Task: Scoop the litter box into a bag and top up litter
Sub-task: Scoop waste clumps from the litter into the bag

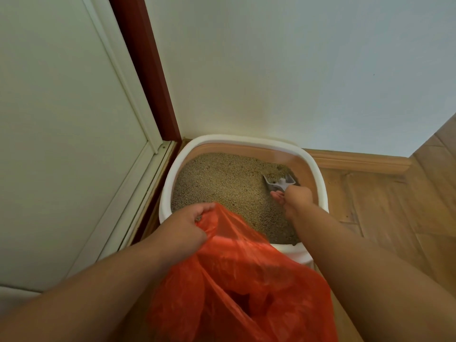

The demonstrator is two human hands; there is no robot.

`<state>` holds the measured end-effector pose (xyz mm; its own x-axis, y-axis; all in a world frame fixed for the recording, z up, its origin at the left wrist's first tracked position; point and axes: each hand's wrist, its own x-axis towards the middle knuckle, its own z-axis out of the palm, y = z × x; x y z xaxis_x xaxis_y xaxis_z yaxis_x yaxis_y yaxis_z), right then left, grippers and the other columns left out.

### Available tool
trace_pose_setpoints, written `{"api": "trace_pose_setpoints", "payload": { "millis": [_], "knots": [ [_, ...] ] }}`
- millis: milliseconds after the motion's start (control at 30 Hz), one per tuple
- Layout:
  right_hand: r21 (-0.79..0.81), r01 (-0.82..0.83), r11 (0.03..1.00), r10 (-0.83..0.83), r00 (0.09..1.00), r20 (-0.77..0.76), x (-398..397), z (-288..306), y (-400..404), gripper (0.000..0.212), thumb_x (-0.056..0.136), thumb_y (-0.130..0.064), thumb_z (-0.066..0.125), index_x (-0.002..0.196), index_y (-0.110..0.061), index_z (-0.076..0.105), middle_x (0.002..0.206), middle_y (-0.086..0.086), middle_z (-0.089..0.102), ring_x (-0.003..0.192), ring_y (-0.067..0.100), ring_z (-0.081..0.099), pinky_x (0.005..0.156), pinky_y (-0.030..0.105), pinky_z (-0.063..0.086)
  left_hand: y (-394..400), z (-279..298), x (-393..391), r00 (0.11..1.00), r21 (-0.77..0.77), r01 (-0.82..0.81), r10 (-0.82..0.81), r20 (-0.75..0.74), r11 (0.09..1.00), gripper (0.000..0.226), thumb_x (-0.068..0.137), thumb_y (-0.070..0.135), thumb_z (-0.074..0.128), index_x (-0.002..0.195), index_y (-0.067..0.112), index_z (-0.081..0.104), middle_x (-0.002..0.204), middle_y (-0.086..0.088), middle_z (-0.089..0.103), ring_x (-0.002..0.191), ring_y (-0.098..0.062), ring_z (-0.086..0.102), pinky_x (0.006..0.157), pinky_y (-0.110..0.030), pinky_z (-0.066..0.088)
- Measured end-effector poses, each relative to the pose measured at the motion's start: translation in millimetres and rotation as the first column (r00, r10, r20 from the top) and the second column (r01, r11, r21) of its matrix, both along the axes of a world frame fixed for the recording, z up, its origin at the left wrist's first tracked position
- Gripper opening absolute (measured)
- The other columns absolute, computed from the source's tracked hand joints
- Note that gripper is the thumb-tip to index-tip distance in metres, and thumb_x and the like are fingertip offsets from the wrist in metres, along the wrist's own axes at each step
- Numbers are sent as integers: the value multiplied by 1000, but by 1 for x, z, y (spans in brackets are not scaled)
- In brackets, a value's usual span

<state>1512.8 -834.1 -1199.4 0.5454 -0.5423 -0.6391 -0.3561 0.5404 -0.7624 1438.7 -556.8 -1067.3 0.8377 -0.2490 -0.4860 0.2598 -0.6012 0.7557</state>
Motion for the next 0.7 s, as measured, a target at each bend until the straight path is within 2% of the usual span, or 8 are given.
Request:
{"api": "trace_pose_setpoints", "payload": {
  "millis": [33, 100, 200, 300, 433, 567, 700],
  "knots": [
    [13, 10, 1000, -10, 1000, 0, 5, -1, 1, 34, 104, 2, 42, 137, 4, 51, 87, 19, 65, 57, 19, 65, 54, 27, 58, 2, -1, 0, 1000, -2, -3, 3, 2, 1000, 75, 88, -11, 53, 143, 38, 54, 107, 15, 62, 76, -11, 73, 55, -22, 53],
    [31, 6, 1000, -6, 1000, 14, 13, -5, 8, 36, 105, 4, 42, 139, 2, 51, 87, 16, 65, 60, 16, 65, 58, 25, 57, 4, -2, 1, 1000, 5, -5, 5, 15, 1000, 74, 87, -10, 54, 143, 38, 54, 108, 16, 62, 79, -10, 72, 58, -21, 54],
    [65, -8, 998, 4, 998, 55, 15, -14, 23, 45, 104, 8, 36, 148, -1, 44, 87, 13, 62, 68, 15, 62, 64, 24, 54, 7, -4, 0, 1000, 2, -16, 16, 26, 1000, 70, 88, -8, 56, 141, 38, 56, 104, 18, 61, 69, -3, 70, 57, -18, 51],
    [110, 3, 994, -14, 994, 104, 11, -22, 29, 49, 104, 7, 39, 152, -1, 37, 89, 13, 62, 70, 13, 60, 59, 18, 55, 9, -8, -1, 999, -5, -16, 16, 34, 1000, 66, 89, -5, 59, 141, 36, 57, 103, 19, 63, 68, 2, 69, 57, -14, 50],
    [136, -29, 990, 8, 989, 148, 2, -16, 23, 49, 105, 6, 40, 153, -1, 35, 91, 14, 61, 72, 13, 61, 59, 18, 57, 12, -12, -2, 999, 1, -17, 17, 33, 1000, 66, 89, -3, 61, 141, 37, 57, 107, 18, 64, 78, -2, 71, 65, -18, 55],
    [54, -180, 982, 168, 971, 170, -20, 5, 12, 45, 104, 5, 42, 149, 2, 42, 90, 14, 64, 73, 15, 62, 74, 28, 54, 13, -16, -2, 1000, 27, -13, 12, 26, 1000, 67, 89, -4, 57, 140, 39, 57, 108, 14, 65, 79, -8, 73, 61, -19, 56],
    [-40, -333, 942, 334, 924, 186, -52, 22, 0, 38, 105, 2, 42, 142, 0, 51, 88, 14, 65, 73, 15, 62, 71, 26, 54, 12, -21, -4, 997, 81, 14, -20, 70, 997, 57, 94, 6, 60, 143, 36, 55, 113, 10, 63, 86, -3, 66, 63, -11, 50]
  ]
}}
